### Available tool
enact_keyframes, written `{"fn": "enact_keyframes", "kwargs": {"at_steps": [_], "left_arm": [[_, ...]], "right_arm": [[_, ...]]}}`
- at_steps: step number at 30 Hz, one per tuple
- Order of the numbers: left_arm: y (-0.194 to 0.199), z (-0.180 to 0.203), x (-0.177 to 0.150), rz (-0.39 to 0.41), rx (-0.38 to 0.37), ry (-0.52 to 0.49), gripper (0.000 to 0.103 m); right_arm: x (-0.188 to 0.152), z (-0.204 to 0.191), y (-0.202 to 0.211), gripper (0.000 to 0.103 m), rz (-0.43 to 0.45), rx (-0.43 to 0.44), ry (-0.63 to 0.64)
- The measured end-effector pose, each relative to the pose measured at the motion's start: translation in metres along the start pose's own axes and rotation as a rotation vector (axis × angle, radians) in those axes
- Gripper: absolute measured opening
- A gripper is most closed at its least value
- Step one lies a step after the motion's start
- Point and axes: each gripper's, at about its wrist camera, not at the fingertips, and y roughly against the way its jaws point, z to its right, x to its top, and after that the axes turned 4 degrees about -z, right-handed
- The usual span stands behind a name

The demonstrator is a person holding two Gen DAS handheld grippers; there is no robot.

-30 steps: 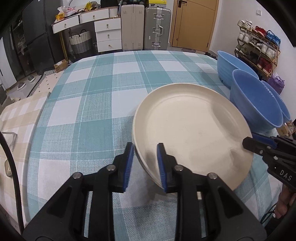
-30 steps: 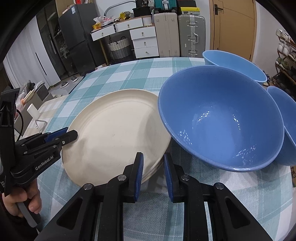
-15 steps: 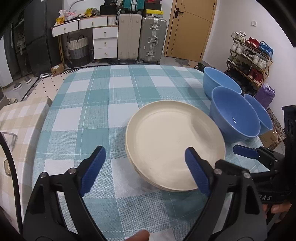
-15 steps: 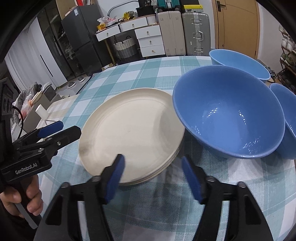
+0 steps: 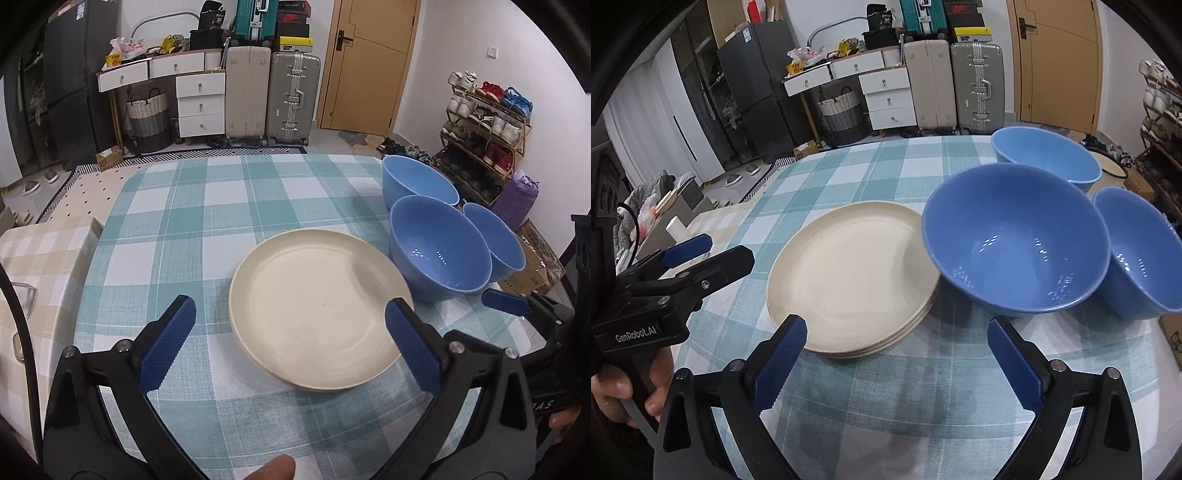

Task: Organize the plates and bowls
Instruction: 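Move both grippers toward the rim of a light-blue bowl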

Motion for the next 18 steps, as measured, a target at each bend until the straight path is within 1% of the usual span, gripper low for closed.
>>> {"fn": "enact_keyframes", "kwargs": {"at_steps": [4,10,14,18], "left_arm": [[0.004,0.008,0.006,0.014,-0.015,0.005,0.102],[0.015,0.025,0.019,0.056,-0.032,-0.010,0.102],[0.019,0.036,0.029,0.065,-0.044,-0.016,0.102],[0.022,0.049,0.038,0.072,-0.051,-0.032,0.102]], "right_arm": [[0.006,0.015,0.017,0.101,0.028,-0.021,-0.002],[0.016,0.044,0.043,0.101,0.078,-0.049,-0.022],[0.024,0.059,0.060,0.101,0.114,-0.070,-0.027],[0.029,0.076,0.077,0.101,0.153,-0.067,-0.053]]}}
